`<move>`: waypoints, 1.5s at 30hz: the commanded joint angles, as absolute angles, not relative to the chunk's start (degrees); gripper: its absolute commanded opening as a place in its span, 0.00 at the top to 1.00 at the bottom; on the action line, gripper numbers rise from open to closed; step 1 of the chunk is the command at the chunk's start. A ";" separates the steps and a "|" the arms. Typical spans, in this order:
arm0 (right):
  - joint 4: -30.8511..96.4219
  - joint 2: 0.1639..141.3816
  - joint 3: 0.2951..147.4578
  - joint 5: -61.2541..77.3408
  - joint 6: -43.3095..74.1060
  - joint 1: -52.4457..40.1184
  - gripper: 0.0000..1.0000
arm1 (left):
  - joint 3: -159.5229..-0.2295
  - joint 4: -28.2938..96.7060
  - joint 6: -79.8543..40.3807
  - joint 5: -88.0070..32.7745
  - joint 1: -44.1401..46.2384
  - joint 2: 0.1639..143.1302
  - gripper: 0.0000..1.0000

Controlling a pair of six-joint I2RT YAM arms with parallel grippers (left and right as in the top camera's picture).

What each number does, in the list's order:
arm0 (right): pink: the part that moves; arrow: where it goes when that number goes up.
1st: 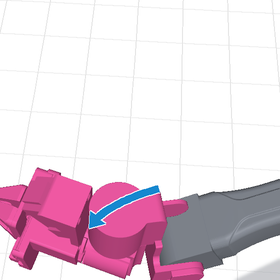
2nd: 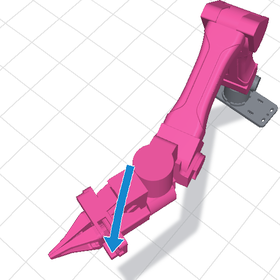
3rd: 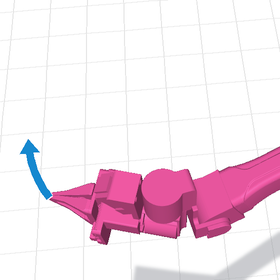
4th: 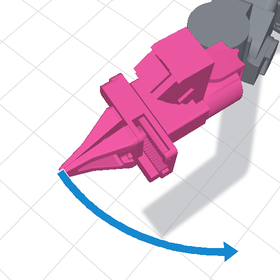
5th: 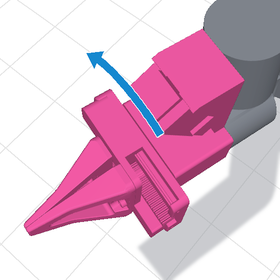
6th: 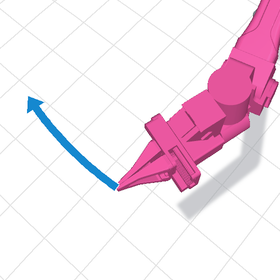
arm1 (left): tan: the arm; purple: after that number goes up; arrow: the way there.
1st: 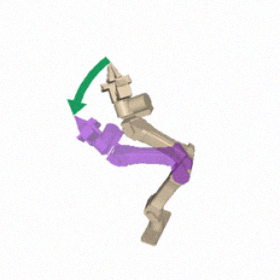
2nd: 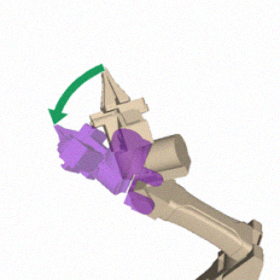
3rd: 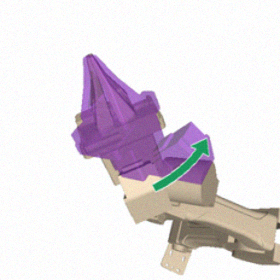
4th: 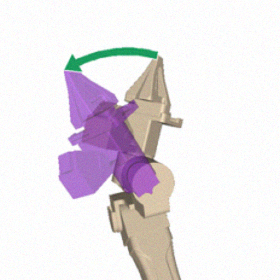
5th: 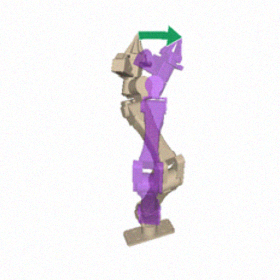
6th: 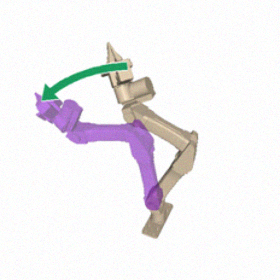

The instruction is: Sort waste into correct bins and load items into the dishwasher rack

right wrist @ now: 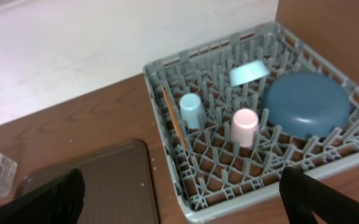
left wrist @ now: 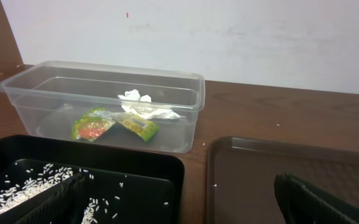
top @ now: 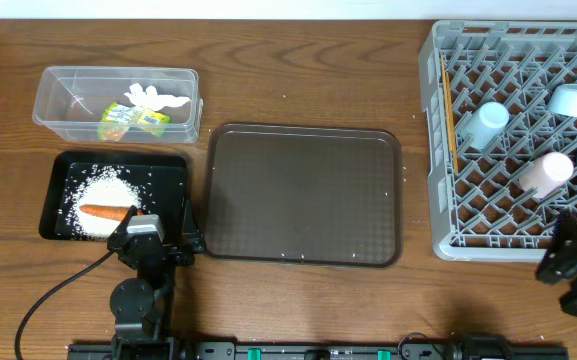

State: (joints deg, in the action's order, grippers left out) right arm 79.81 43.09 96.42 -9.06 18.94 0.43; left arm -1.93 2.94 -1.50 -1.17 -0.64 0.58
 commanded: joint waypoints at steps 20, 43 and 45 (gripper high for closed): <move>30.46 6.70 22.20 7.09 21.80 -1.32 0.01 | -0.23 3.79 -1.78 -1.06 -0.58 0.23 0.02; 2.79 0.27 0.30 1.96 6.94 -1.32 0.01 | -0.23 3.79 -1.78 -1.08 -0.58 0.23 0.02; 4.29 0.27 0.32 1.96 3.33 -1.32 0.01 | -0.23 3.79 -1.78 -1.06 -0.58 0.23 0.02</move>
